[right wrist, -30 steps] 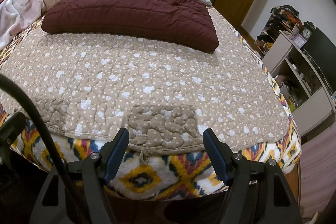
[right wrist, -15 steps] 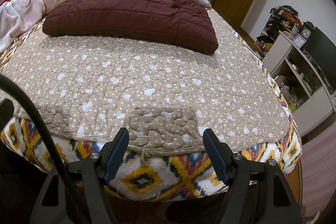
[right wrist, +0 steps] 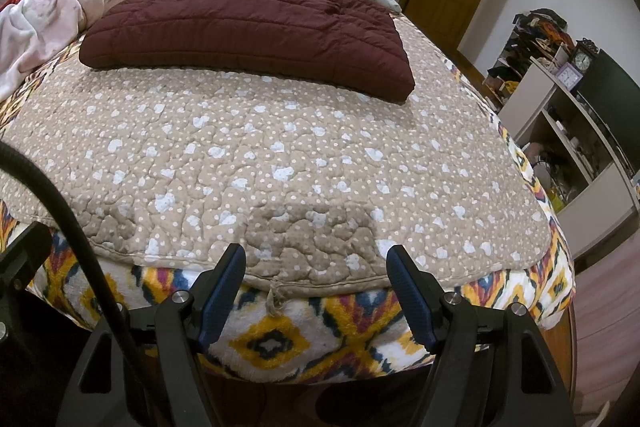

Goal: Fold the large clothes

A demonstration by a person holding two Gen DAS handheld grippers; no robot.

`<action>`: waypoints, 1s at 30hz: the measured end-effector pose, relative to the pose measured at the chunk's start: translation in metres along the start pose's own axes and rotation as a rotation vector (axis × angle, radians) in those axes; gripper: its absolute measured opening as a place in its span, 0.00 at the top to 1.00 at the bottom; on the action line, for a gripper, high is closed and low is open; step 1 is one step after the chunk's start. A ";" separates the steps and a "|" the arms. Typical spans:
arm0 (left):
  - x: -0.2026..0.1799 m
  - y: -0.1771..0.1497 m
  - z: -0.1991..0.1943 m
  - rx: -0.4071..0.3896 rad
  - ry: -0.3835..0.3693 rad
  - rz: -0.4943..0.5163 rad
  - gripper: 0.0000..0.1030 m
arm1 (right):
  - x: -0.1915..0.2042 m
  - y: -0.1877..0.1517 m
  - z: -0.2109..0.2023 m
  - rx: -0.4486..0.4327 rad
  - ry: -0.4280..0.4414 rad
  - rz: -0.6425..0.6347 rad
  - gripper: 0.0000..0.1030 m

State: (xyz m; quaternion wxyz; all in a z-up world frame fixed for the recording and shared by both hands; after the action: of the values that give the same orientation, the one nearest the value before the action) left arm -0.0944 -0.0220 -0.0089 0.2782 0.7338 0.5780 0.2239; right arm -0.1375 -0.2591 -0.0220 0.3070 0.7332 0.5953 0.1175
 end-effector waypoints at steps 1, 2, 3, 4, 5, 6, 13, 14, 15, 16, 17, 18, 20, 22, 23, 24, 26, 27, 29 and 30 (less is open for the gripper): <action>0.000 0.000 0.000 0.003 -0.001 -0.002 0.00 | 0.000 0.000 0.000 0.000 -0.001 0.000 0.26; 0.000 0.000 0.001 0.005 -0.002 -0.003 0.00 | 0.000 0.000 0.000 -0.001 -0.003 -0.001 0.26; 0.000 -0.001 0.001 0.006 -0.003 -0.003 0.00 | 0.000 0.000 0.000 -0.002 -0.005 -0.001 0.26; 0.000 -0.001 0.001 0.007 -0.003 -0.002 0.00 | -0.001 0.000 0.000 -0.001 -0.006 -0.001 0.26; -0.001 -0.001 0.001 0.008 -0.005 -0.002 0.00 | -0.001 0.000 0.000 -0.001 -0.009 -0.002 0.26; -0.001 -0.001 0.001 0.009 -0.007 -0.002 0.00 | -0.001 -0.001 0.000 0.000 -0.011 -0.003 0.26; -0.003 -0.002 0.003 0.022 -0.027 -0.006 0.00 | -0.002 0.000 0.001 0.004 -0.014 -0.001 0.26; -0.003 -0.003 0.002 0.024 -0.033 -0.008 0.00 | -0.002 0.000 0.001 0.004 -0.014 -0.001 0.26; -0.003 -0.003 0.003 0.026 -0.038 -0.012 0.00 | -0.002 0.000 0.001 0.004 -0.014 -0.001 0.26; -0.003 -0.003 0.003 0.029 -0.042 -0.013 0.00 | -0.002 -0.001 0.001 0.004 -0.013 -0.001 0.26; -0.003 -0.003 0.003 0.032 -0.046 -0.015 0.00 | -0.003 -0.001 0.001 0.005 -0.013 -0.001 0.26; -0.004 -0.003 0.004 0.036 -0.049 -0.016 0.00 | -0.003 -0.001 0.001 0.006 -0.013 -0.002 0.26; -0.004 -0.005 0.006 0.049 -0.057 -0.020 0.00 | -0.002 -0.001 0.001 0.005 -0.014 -0.003 0.26; -0.004 -0.006 0.007 0.059 -0.064 -0.025 0.00 | -0.002 -0.001 0.001 0.005 -0.013 -0.002 0.26; -0.004 -0.006 0.008 0.061 -0.065 -0.026 0.00 | -0.002 -0.001 0.001 0.005 -0.012 -0.002 0.26; -0.004 -0.006 0.008 0.064 -0.065 -0.028 0.00 | -0.002 -0.001 0.001 0.005 -0.012 -0.002 0.26; -0.004 -0.006 0.009 0.066 -0.065 -0.028 0.00 | -0.002 0.000 0.000 0.005 -0.011 -0.002 0.26; -0.004 -0.006 0.009 0.066 -0.065 -0.027 0.00 | -0.002 0.000 0.001 0.005 -0.011 -0.002 0.26; -0.004 -0.007 0.009 0.070 -0.067 -0.028 0.00 | -0.002 0.000 0.001 0.004 -0.011 -0.003 0.26; -0.004 -0.007 0.009 0.071 -0.067 -0.028 0.00 | -0.002 0.000 0.001 0.005 -0.012 -0.002 0.26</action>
State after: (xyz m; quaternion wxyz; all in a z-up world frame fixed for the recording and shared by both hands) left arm -0.0942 -0.0258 -0.0207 0.2741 0.7421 0.5863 0.1745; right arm -0.1379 -0.2610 -0.0223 0.3088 0.7339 0.5947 0.1114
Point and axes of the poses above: each gripper's, at about its wrist camera, not at the fingertips, and z roughly the way its jaws point, x to its left, y to its top, the point moved 7 cm from there along z, roughly the way its jaws point, and after that the axes turned 2 degrees about y, right-handed, at the moved point
